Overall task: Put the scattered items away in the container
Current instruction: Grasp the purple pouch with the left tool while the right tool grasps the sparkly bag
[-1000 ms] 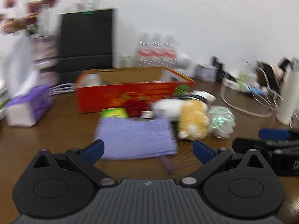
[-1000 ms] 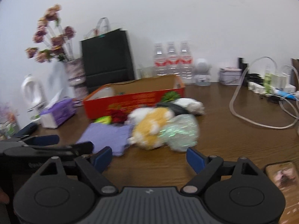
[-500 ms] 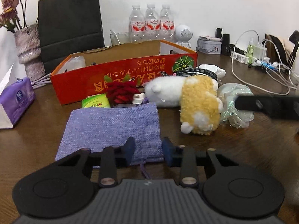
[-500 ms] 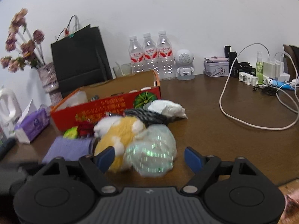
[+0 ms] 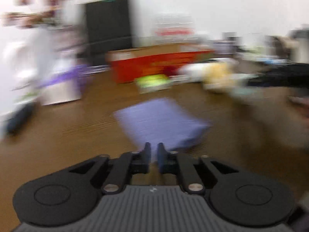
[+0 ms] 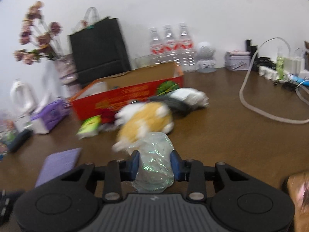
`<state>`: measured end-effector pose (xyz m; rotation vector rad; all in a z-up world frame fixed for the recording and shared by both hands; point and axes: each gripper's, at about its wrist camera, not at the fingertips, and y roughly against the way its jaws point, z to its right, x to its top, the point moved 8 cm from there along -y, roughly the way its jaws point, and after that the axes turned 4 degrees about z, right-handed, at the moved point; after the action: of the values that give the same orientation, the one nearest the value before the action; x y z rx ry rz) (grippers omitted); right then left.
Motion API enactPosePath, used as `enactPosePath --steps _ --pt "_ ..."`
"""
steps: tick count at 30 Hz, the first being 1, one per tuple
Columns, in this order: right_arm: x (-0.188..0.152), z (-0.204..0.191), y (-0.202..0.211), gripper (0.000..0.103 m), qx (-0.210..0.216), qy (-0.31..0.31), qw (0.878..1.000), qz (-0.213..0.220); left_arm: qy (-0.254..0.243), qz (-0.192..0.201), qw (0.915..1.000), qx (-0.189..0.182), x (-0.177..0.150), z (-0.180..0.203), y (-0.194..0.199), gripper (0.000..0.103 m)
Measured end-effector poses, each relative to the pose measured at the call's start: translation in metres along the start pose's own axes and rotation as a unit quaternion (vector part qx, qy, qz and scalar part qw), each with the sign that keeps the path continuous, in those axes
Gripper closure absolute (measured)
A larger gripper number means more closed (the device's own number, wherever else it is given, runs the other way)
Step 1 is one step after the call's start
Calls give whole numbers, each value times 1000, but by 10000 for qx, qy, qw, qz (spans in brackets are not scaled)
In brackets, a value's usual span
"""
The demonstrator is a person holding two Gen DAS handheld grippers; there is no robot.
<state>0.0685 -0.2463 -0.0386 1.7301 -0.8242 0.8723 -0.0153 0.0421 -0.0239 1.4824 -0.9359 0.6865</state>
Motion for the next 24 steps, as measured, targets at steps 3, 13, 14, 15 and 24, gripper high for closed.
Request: enactPosePath --steps 3,13,14,15,24 --pt "-11 -24 16 69 324 135 9994 4 842 49 9963 175 2 -35 12 57" --pt "-21 -56 36 63 578 708 9958 93 927 -296 9952 90 26 17 -60 22" --pt "-21 -56 38 60 600 711 9956 113 926 -404 9947 182 23 17 -68 24" --pt "-20 -56 39 59 607 724 9954 133 974 -462 9940 206 22 19 -73 23" --pt "-32 -52 19 59 356 773 9962 -164 768 -173 9969 20 30 32 -84 87"
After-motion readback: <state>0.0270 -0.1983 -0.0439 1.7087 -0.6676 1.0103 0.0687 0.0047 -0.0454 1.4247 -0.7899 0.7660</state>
